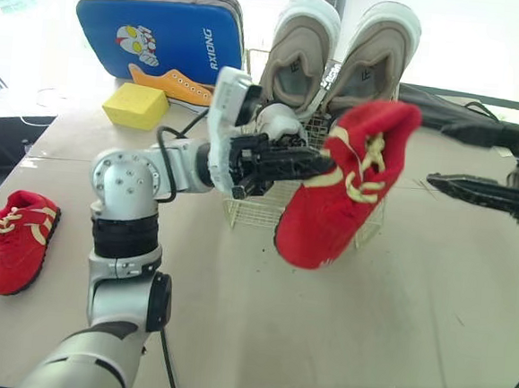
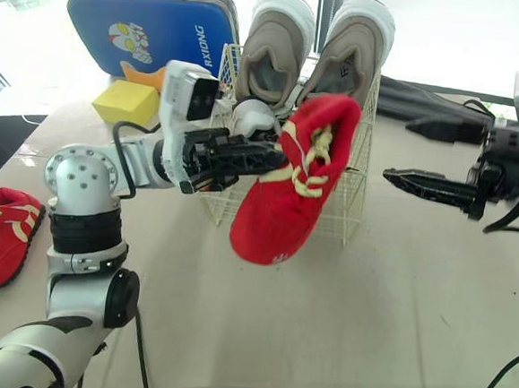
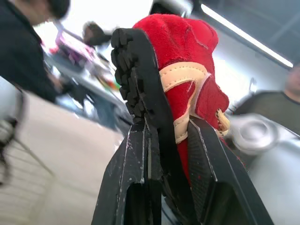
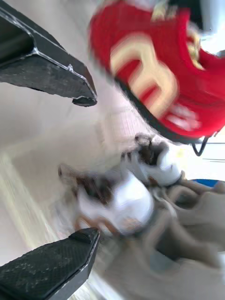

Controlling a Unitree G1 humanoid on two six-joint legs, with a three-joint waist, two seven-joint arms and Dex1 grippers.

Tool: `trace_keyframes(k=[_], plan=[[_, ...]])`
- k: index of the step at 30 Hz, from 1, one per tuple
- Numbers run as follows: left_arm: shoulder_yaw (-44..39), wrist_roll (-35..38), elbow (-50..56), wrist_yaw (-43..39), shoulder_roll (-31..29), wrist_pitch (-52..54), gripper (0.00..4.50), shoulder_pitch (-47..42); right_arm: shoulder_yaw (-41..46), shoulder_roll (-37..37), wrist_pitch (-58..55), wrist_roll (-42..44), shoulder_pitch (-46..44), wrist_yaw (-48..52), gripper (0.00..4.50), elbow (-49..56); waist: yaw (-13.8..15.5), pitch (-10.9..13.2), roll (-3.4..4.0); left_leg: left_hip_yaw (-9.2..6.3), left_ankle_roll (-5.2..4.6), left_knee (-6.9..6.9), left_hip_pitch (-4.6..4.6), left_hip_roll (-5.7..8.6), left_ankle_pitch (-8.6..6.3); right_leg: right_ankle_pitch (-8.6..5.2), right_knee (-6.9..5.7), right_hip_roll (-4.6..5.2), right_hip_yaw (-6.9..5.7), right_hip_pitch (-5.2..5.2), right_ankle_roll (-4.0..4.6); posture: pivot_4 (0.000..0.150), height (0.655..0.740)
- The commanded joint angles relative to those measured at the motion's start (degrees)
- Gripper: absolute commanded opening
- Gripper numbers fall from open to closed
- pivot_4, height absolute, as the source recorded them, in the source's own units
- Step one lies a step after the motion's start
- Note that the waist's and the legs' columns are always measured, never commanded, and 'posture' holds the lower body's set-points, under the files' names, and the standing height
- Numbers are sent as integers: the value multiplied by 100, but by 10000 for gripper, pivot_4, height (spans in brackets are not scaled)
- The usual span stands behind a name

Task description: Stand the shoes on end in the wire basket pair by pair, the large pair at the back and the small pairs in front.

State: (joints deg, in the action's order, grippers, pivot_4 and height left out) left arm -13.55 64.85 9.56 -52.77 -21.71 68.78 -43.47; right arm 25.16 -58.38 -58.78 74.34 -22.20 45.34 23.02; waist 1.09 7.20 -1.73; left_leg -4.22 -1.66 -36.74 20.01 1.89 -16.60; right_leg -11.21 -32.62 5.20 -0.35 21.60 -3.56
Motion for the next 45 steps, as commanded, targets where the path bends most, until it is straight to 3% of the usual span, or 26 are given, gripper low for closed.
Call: trace_keyframes(k=[1,4,11,14,18,19,20,22,23,30,34,39,41,45], plan=[[11,-188,338,-120,140,-886,5111,63,-253,597,41,1331,-178,-1264,42872,265,-17,-1,17,4,-7,0,0,2,-3,0,-1,0,3,-1,-1,1500,7400],[184,-411,360,-207,144,-1320,5111,197,-750,1180,156,1881,-510,-1900,42872,71,-34,-3,16,9,-15,-2,-12,2,-6,3,-8,-11,2,-5,1,1500,7400],[520,-716,702,-361,-54,-1918,5111,672,-1440,1902,235,2357,-1065,-2372,42872,-104,-29,-4,12,11,-7,-4,-5,6,4,3,-6,-52,-12,0,5,1500,7400],[549,-687,820,-221,-71,-2014,5111,764,-1655,2057,134,2576,-1220,-2360,31270,-135,-13,-4,11,11,-11,-5,-3,7,1,3,0,-52,-12,1,5,1500,7400],[804,-951,946,-317,-288,-2201,5111,905,-1719,2083,84,2815,-1304,-2356,10437,-205,-25,-4,11,9,-34,-6,-5,8,-12,3,-1,-52,-12,0,6,1500,7400],[813,-972,964,-326,-331,-2236,5111,909,-1732,2085,72,2827,-1327,-2348,10437,-212,-26,-4,11,9,-34,-6,-5,8,-12,3,-2,-52,-12,0,6,1500,7400],[812,-1003,973,-348,-379,-2288,5111,910,-1751,2098,72,2824,-1359,-2351,5286,-222,-26,-4,11,9,-35,-7,-7,8,-13,3,-4,-53,-12,0,5,1500,7400],[727,-971,959,-305,-482,-2278,5111,904,-1783,2131,88,2698,-1394,-2307,1221,-203,-31,-3,13,9,-35,-7,-7,5,-13,3,-4,-57,-13,0,5,1500,7400],[677,-961,944,-122,-462,-2262,9979,872,-1764,2124,98,2657,-1362,-2268,79,-182,-30,-3,12,9,-35,-7,-10,3,-13,3,-6,-61,-12,0,5,1500,7400],[420,-931,1508,751,-688,-2133,39400,1005,-1345,1907,350,1978,-907,-1850,0,231,-28,-4,11,8,-36,-7,-8,2,-13,4,-4,-64,-12,0,2,1500,7400],[-135,-322,2051,1199,-1172,-1724,39400,1575,-986,1661,754,1094,-531,-1296,0,471,-41,-1,15,9,-35,-3,-12,2,-15,3,-7,-64,-9,0,-1,1500,7400],[-1119,-454,2988,898,-2039,-1854,39400,3737,-1093,1415,2072,-1193,-387,-747,0,346,-159,2,22,28,-32,22,-26,-8,-15,1,-8,-66,1,4,0,1500,7400],[-1281,-676,3240,607,-2145,-2188,39400,4486,-1361,1414,2632,-1975,-412,-368,0,217,-148,6,25,40,-29,24,-28,-11,-14,-1,-5,-66,4,14,-2,1500,7400],[-1312,-705,3457,645,-1948,-2645,39400,4916,-1532,1678,3145,-2476,-588,89,0,-214,-15,3,21,43,-26,18,-27,-13,-13,-11,-2,-63,3,8,-19,1500,7400]])
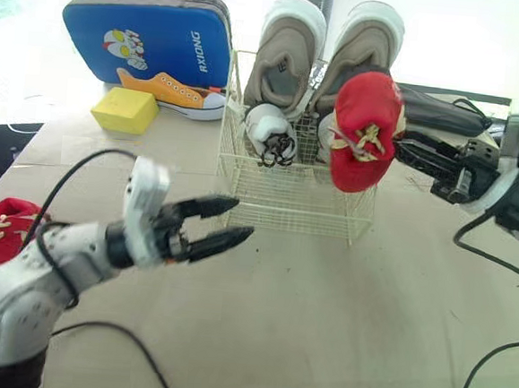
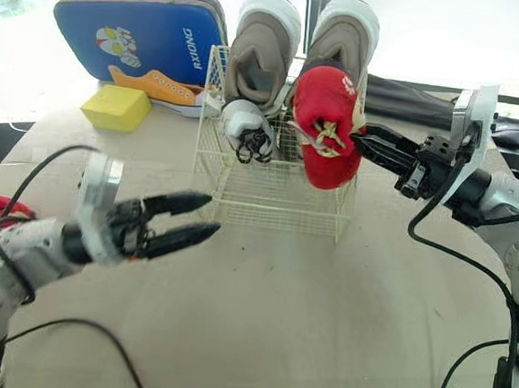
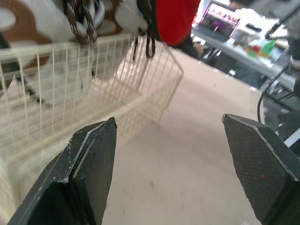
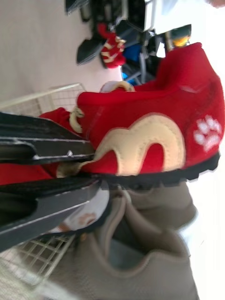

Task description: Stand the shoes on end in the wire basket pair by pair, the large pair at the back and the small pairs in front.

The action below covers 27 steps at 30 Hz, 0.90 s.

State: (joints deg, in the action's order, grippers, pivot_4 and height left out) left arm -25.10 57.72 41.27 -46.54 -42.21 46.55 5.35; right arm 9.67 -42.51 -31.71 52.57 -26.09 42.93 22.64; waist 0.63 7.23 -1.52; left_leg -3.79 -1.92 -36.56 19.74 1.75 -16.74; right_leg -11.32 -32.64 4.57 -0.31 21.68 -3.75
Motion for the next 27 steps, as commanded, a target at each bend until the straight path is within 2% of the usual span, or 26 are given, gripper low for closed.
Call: trace_keyframes(k=[1,5,18,23,27], plan=[[-112,-76,314,44,115,-523,39400,63,-10,99,536,-404,-194,492,0,-264,47,0,1,-1,0,-3,2,0,0,2,0,1,0,0,4,1500,7400],[59,-59,395,330,208,-703,39400,-52,-43,158,756,-554,11,990,0,-410,56,0,1,-1,-1,-5,3,2,0,12,1,2,1,-2,20,1500,7400],[484,247,264,908,-2,-600,39400,-737,-318,1003,1443,-1515,971,793,0,-429,27,0,3,-2,-1,4,1,0,0,12,0,-1,2,1,21,1500,7400],[664,228,162,839,-99,-603,39400,-836,-509,1126,1728,-1946,1363,867,0,-661,14,1,4,3,1,4,-1,2,2,12,-3,-3,6,2,20,1500,7400],[692,170,124,456,-399,-587,39400,-621,-706,1158,1974,-2347,1623,852,0,-691,12,3,9,3,3,4,-2,1,3,11,-3,-8,6,2,21,1500,7400]])
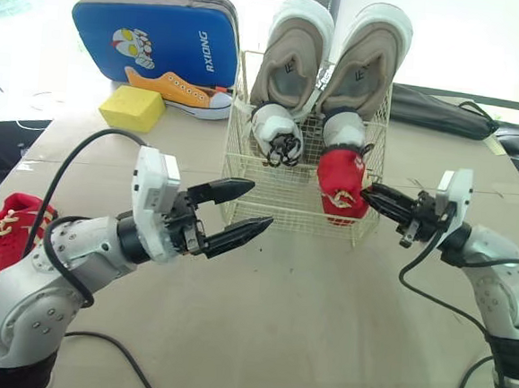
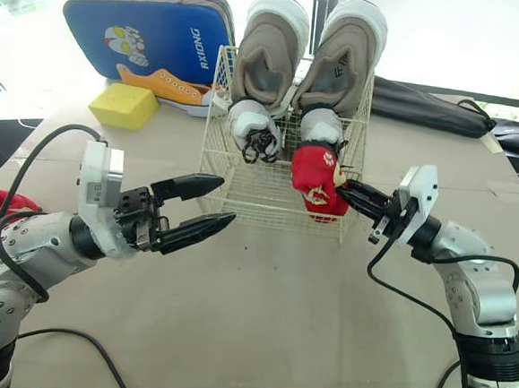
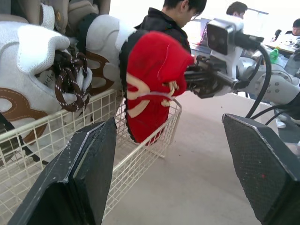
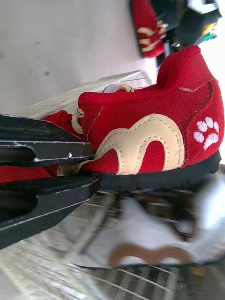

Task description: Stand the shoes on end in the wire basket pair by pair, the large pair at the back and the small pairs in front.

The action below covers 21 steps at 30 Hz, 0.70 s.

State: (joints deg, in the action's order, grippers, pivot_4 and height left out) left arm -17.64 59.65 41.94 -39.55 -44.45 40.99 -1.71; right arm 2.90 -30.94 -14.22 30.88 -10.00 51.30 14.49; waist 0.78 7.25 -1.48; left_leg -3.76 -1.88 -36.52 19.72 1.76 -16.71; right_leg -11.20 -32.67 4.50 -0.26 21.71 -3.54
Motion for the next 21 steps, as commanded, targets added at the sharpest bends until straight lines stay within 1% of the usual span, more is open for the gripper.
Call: trace_keyframes(k=[1,3,6,7,8,12,13,14,15,16,18,21], plan=[[-84,-7,52,-295,-236,-29,39400,150,-33,7,171,-159,28,-16,0,172,-6,0,7,3,0,0,-1,0,0,0,0,0,2,0,0,1500,7400],[-204,-61,39,-492,-392,-61,39400,394,-22,-8,9,-93,104,-74,0,288,-12,-1,6,6,-1,0,-4,0,-1,0,-1,0,6,-1,-1,1500,7400],[-384,-135,1,-707,-469,-190,39400,722,19,30,-32,-110,193,-208,0,373,-2,-1,6,4,-2,5,-6,-2,-1,-1,0,-1,6,0,-1,1500,7400],[-425,-155,-11,-735,-461,-226,40900,774,27,41,-68,-67,208,-231,6969,391,9,-1,6,3,-2,6,-5,-2,-2,-1,1,-1,5,0,-1,1500,7400],[-454,-189,-29,-762,-454,-253,40900,817,30,36,-78,-49,222,-228,10343,394,13,-2,4,1,-2,6,-5,-2,-2,-2,2,0,3,-1,-1,1500,7400],[-563,-301,-57,-941,-424,-380,40900,1022,131,-20,6,-127,384,-260,30375,533,10,-3,2,1,-2,5,-5,-2,-2,-2,2,3,2,-2,-3,1500,7400],[-592,-313,-57,-976,-418,-409,40900,1067,181,-3,36,-152,409,-323,34112,579,10,-3,2,1,-2,5,-5,-2,-2,-3,2,3,2,-2,-3,1500,7400],[-625,-315,-58,-983,-402,-430,40900,1109,250,-17,-39,-66,430,-347,39055,643,10,-3,2,1,-2,5,-5,-2,-2,-3,2,3,2,-2,-4,1500,7400],[-657,-325,-63,-976,-382,-448,40900,1151,306,-101,-99,-13,460,-305,43068,722,11,-3,2,1,-2,5,-5,-2,-2,-3,2,4,2,-3,-4,1500,7400],[-685,-339,-72,-985,-366,-469,40900,1194,325,-163,-145,17,489,-267,43068,787,15,-3,2,0,-1,5,-4,-2,-2,-4,2,4,2,-2,-5,1500,7400],[-868,-262,-147,-931,-225,-520,40900,1356,687,-496,-433,323,499,-245,43068,1118,15,0,6,1,-1,5,-3,-2,-3,-4,3,6,2,-2,-6,1500,7400],[-1218,-70,-361,-567,55,-467,40900,1555,1239,-928,-984,1100,480,-248,43068,1573,10,5,14,2,-3,5,1,-2,-3,-2,6,8,3,1,-3,1500,7400]])
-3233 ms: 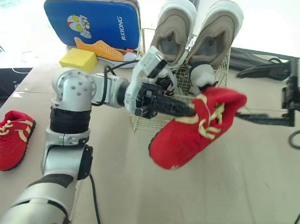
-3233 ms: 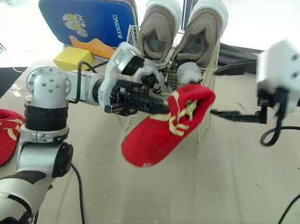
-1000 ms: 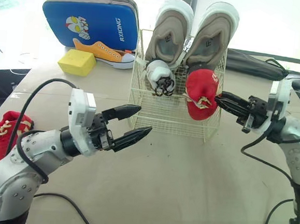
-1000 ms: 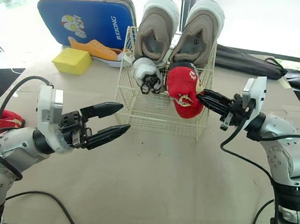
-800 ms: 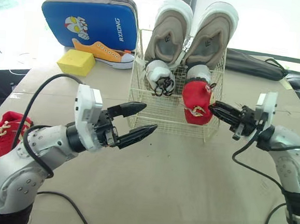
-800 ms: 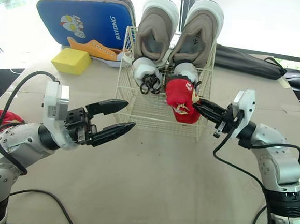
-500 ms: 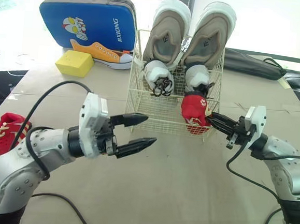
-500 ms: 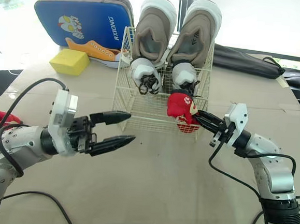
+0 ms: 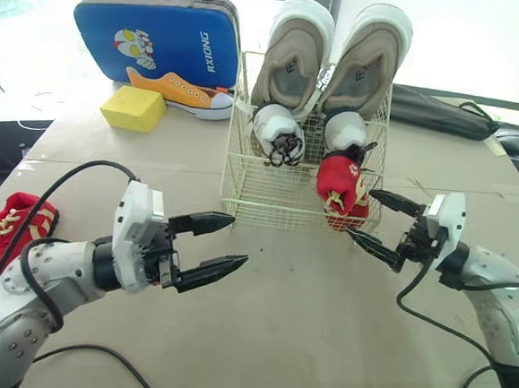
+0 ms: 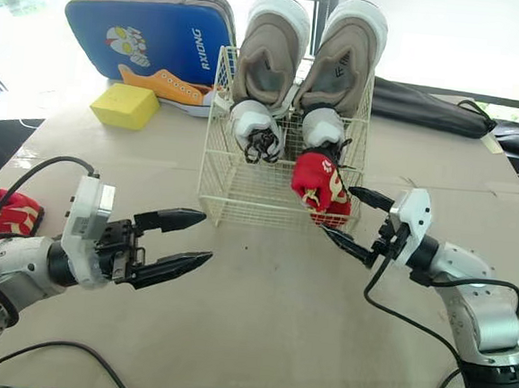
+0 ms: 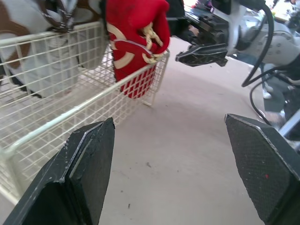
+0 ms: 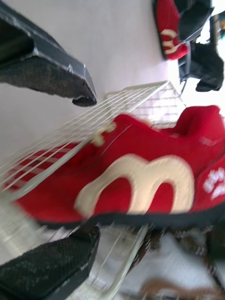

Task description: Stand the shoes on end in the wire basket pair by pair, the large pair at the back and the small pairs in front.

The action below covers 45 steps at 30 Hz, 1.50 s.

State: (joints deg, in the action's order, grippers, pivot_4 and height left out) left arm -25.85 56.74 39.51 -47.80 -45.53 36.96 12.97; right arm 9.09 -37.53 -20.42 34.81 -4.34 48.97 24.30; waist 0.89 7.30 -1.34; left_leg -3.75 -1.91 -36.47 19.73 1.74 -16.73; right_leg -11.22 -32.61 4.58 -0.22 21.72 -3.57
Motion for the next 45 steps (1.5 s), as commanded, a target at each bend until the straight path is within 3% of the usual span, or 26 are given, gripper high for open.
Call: trace_keyframes(k=[1,4,8,13,19,23,28,36,41,42,45], plan=[[-583,293,-274,450,273,-49,40900,105,783,-435,-595,1141,-85,35,43068,794,-1,-1,-2,-3,0,1,0,-3,0,0,1,0,-2,0,0,1500,7400],[-1504,700,-1122,990,368,226,40900,235,941,-947,-1210,2356,-461,162,43068,1295,-16,1,1,-12,0,4,1,-16,-1,-1,4,7,-9,0,1,1500,7400],[-2588,750,-2789,307,-412,924,40900,788,302,-938,-1620,2786,-1605,-105,43068,1246,-126,2,-18,-5,0,10,-5,-48,-3,-15,7,15,-45,8,-22,1500,7400],[-2948,-573,-4892,-178,-1514,488,40900,994,-656,-854,-1403,1903,-2186,420,44160,1164,-18,1,-27,-4,2,14,4,-32,-3,-18,3,10,-67,21,-19,1500,7400],[-3094,-1652,-6352,-406,-2069,3,40900,997,-749,-591,-1178,1881,-2345,812,44160,1124,-6,-1,-32,16,17,15,12,-3,-22,-3,24,48,-61,22,5,1500,7400],[-3002,-1897,-6617,-736,-2209,130,40900,927,-795,-443,-999,1734,-2469,1007,44160,1071,-7,-1,-37,17,18,20,10,-6,-25,-3,24,51,-67,23,4,1500,7400],[-2358,-2045,-7449,-1126,-2571,712,40900,206,-885,-368,-1011,1643,-2589,1138,44160,984,1,1,-40,8,19,23,7,-11,-24,-14,-5,59,-79,33,-15,1500,7400],[-1264,-2789,-8958,-1508,-2883,266,40900,-973,-742,-530,-1225,1806,-2538,1097,44160,1107,-22,-2,-43,29,21,26,10,-21,-23,0,-20,90,-148,59,4,1500,7400],[-433,-3424,-9752,-1518,-2723,-385,40900,-1726,-669,-626,-1360,1921,-2544,1012,44160,1181,-6,-3,-44,38,22,26,9,-15,-24,1,-20,119,-174,60,4,1500,7400],[-255,-3529,-9830,-1580,-2618,-494,37019,-1833,-663,-649,-1384,1930,-2548,1000,45000,1193,-6,-3,-43,40,23,26,9,-12,-25,1,-21,134,-182,60,4,1500,7400],[6,-3573,-9864,-1882,-2285,-554,32661,-2049,-637,-725,-1453,1967,-2548,943,45000,1251,-2,-13,-27,41,22,26,8,-8,-25,1,-24,144,-196,60,2,1500,7400]])
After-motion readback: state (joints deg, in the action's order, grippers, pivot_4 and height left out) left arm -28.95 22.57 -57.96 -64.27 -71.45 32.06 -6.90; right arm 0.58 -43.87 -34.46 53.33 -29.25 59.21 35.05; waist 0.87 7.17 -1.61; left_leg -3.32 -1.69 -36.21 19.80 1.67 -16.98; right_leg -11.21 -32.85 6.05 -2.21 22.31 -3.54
